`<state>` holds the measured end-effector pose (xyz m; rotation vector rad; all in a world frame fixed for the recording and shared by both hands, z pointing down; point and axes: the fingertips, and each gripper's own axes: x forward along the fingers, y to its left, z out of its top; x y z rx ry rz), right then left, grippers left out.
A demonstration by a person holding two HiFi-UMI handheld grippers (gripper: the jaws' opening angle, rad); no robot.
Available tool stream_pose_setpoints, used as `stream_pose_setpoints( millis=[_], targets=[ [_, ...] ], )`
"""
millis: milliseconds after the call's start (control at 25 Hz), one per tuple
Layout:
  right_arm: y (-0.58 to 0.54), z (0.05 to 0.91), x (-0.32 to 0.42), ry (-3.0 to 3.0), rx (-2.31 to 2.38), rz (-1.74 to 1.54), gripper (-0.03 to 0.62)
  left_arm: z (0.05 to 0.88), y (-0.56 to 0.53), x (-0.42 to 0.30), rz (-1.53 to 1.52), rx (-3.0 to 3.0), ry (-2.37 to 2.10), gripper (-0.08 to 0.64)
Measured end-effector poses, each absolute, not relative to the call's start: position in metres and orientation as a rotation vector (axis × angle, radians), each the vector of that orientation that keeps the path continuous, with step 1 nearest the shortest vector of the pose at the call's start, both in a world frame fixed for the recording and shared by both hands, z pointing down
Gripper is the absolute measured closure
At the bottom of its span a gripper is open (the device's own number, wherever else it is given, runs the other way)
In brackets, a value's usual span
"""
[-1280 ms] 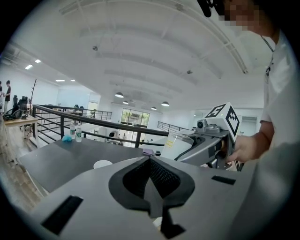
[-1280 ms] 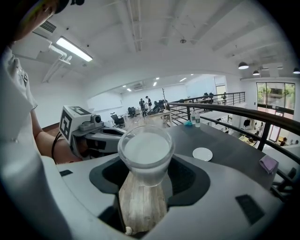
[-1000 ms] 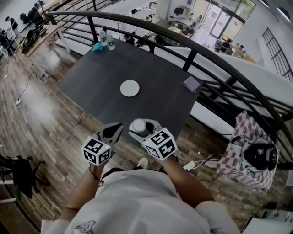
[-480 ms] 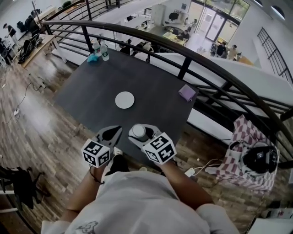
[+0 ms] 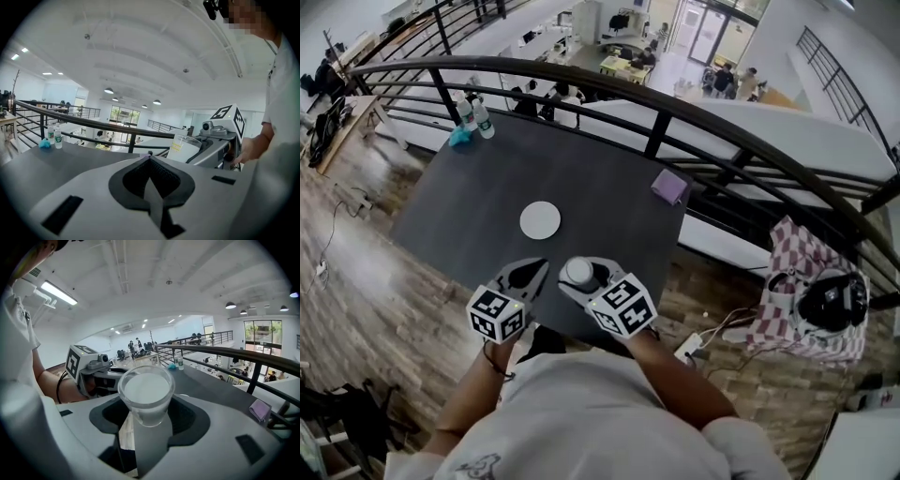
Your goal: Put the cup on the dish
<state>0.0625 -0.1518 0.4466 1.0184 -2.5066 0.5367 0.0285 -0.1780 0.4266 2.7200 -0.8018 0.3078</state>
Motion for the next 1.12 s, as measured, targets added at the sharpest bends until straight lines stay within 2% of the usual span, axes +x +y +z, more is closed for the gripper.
stream_pose_setpoints(
  millis=[400,1120],
  targets=[
    [-0.257,0.471,0.042,-2.428,1.133,0.612,0.329,0.443,-0.279,0.009,0.369,2.752,-0.628,0.561],
    [-0.399,0.542,0.005,-2.272,1.258,0.672,0.328,0.535,-0.427,-0.028,0.494,2.642,-0.465,0.561]
  ],
)
